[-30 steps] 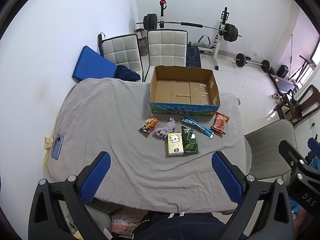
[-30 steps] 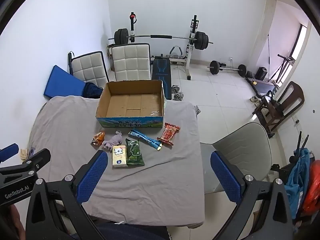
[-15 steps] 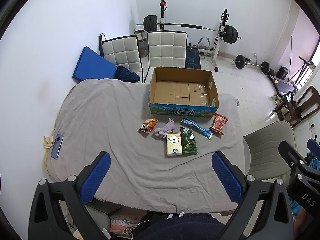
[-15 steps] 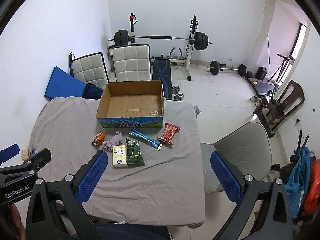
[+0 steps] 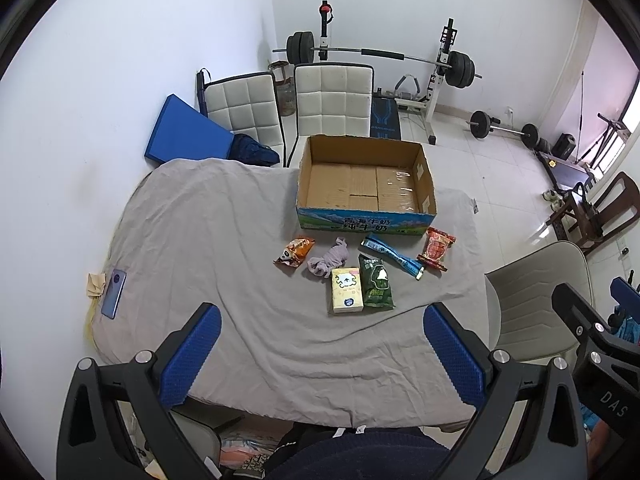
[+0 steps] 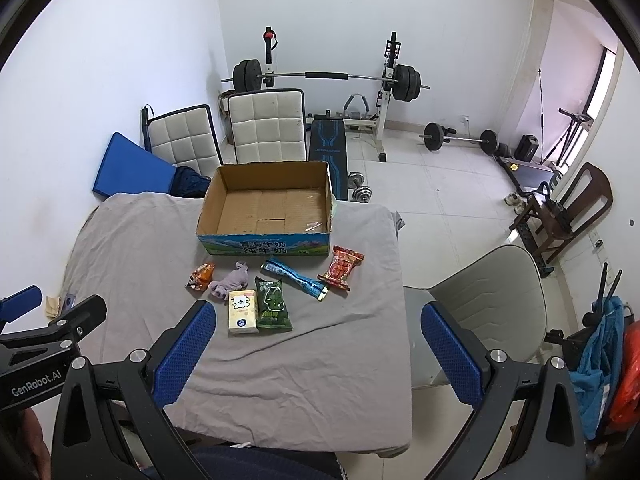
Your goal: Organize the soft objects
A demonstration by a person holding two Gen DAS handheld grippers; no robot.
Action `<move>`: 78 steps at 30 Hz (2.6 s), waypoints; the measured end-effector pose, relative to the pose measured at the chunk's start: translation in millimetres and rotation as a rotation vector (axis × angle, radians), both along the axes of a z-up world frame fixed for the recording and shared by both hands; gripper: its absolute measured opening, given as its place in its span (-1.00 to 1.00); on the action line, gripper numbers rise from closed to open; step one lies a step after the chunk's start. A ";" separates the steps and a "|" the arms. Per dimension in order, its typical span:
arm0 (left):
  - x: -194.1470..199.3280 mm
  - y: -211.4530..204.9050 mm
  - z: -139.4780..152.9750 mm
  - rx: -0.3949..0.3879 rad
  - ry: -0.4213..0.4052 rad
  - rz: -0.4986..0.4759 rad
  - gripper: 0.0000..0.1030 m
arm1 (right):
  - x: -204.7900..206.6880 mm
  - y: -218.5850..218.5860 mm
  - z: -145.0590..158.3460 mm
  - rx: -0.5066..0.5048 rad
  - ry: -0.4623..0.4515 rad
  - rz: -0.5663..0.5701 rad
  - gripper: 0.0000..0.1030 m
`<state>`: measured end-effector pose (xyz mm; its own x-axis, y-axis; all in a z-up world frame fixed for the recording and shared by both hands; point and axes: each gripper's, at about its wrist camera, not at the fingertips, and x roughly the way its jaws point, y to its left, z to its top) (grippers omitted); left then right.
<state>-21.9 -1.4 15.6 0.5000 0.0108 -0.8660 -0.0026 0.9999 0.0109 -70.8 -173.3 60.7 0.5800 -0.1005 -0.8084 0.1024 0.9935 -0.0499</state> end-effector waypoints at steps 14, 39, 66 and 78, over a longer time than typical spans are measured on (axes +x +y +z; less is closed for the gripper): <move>0.4 0.8 -1.4 -0.008 -0.009 0.010 1.00 | 3.7 -2.5 -5.4 -0.002 -0.004 -0.006 1.00; -1.0 -1.7 0.2 -0.014 -0.021 0.011 1.00 | 3.7 -7.4 -8.1 0.008 -0.014 -0.009 1.00; 170.6 13.2 -320.1 -0.087 0.473 0.140 1.00 | 234.3 12.5 -415.7 0.195 0.623 0.039 0.92; 184.7 7.3 -367.3 -0.153 0.553 0.127 1.00 | 228.6 21.8 -460.6 0.182 0.707 0.079 -0.09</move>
<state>162.8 5.9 -351.7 -0.0234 -0.1046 -0.9942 -0.1579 0.9824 -0.0996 157.7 -151.5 -400.0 -0.0868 0.0911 -0.9921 0.0347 0.9955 0.0884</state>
